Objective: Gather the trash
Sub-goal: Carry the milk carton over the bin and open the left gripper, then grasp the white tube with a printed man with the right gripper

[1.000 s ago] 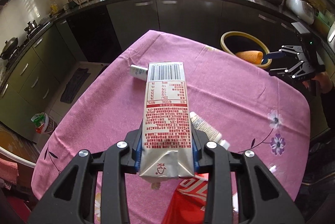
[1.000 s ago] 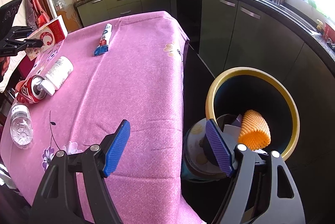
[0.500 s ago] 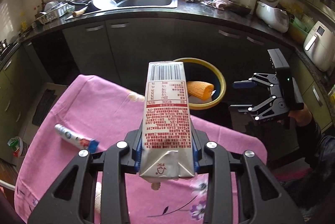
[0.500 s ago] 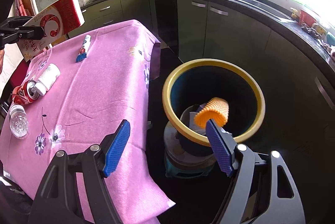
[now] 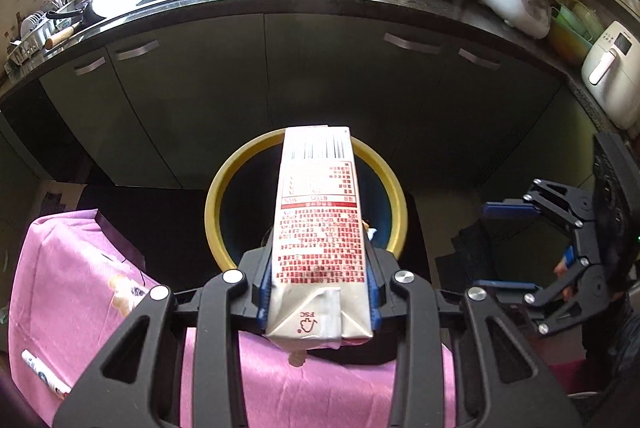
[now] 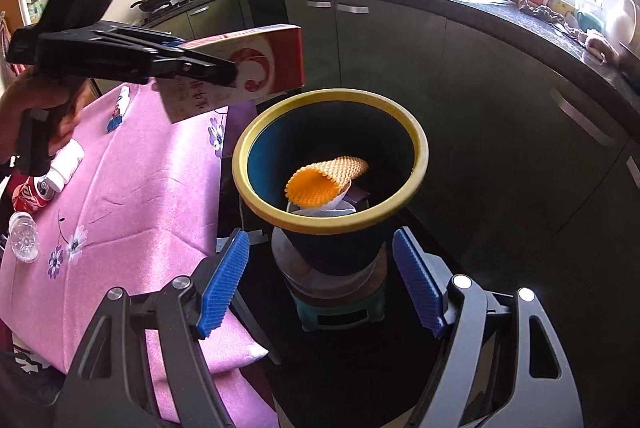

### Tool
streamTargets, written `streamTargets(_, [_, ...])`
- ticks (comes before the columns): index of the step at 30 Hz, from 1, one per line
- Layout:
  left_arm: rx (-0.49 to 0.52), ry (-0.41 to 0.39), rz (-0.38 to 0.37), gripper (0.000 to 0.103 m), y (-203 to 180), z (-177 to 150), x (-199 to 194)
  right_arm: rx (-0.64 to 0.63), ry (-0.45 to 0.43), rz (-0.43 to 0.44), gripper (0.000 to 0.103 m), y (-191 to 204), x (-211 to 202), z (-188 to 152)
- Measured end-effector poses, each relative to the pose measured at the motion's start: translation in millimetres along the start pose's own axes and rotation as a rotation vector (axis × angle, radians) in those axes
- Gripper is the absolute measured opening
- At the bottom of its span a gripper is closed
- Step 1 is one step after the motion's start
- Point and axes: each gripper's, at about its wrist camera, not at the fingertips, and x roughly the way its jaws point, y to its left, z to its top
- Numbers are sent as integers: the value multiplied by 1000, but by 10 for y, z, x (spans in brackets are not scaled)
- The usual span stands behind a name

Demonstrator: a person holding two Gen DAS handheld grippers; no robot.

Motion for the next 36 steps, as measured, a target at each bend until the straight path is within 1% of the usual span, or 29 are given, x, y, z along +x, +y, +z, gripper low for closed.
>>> streamTargets(2, [-22, 2, 33, 35, 61, 82, 175, 6, -2, -1, 74, -30, -5, 0])
streamTargets(3, [-31, 9, 42, 46, 103, 110, 255, 9, -4, 0, 74, -30, -10, 1])
streamTargets(4, [-39, 12, 61, 67, 134, 141, 337, 10, -5, 1, 74, -28, -12, 4])
streamTargets(5, [-42, 12, 71, 75, 153, 156, 380, 10, -6, 2, 74, -6, -16, 8])
streamTargets(6, [-40, 9, 76, 79, 162, 161, 390, 9, -7, 3, 74, 1, -20, 7])
streamTargets(7, [-42, 4, 78, 79, 166, 160, 368, 7, -7, 5, 74, 13, -23, 5])
streamTargets(9, [-60, -31, 49, 79, 170, 138, 178, 3, -5, 7, 74, 30, -24, -1])
streamTargets(11, [-88, -85, 20, 89, 152, 95, -132, 2, -2, 10, 74, 43, -1, 6])
streamTargets(12, [-105, -120, 5, 96, 137, 59, -309, 0, 0, 11, 74, 57, 14, 8])
streamTargets(14, [-132, -202, -17, 96, 88, -65, -732, -3, 3, 22, 74, 93, 57, 26])
streamTargets(18, [-180, -369, 7, 97, -21, -460, -1556, -37, 11, 52, 74, 263, 153, 77])
streamTargets(22, [-238, -501, 71, 97, -121, -1022, -2221, -91, 8, 96, 74, 537, 235, 189])
streamTargets(24, [-283, -548, 112, 97, -159, -1333, -2477, -122, 6, 126, 74, 727, 281, 268])
streamTargets(25, [-309, -563, 129, 97, -154, -1502, -2582, -140, 6, 141, 74, 828, 307, 312])
streamTargets(29, [-428, -563, 232, 97, -99, -2106, -2852, -216, 11, 213, 74, 1307, 433, 528])
streamTargets(33, [-553, -577, 346, 97, 28, -2671, -3027, -278, 19, 277, 73, 1830, 612, 772])
streamTargets(35, [-606, -574, 411, 97, 82, -2915, -3081, -306, 29, 304, 70, 2145, 738, 923])
streamTargets(36, [-629, -577, 431, 97, 113, -3045, -3113, -321, 31, 312, 69, 2302, 804, 990])
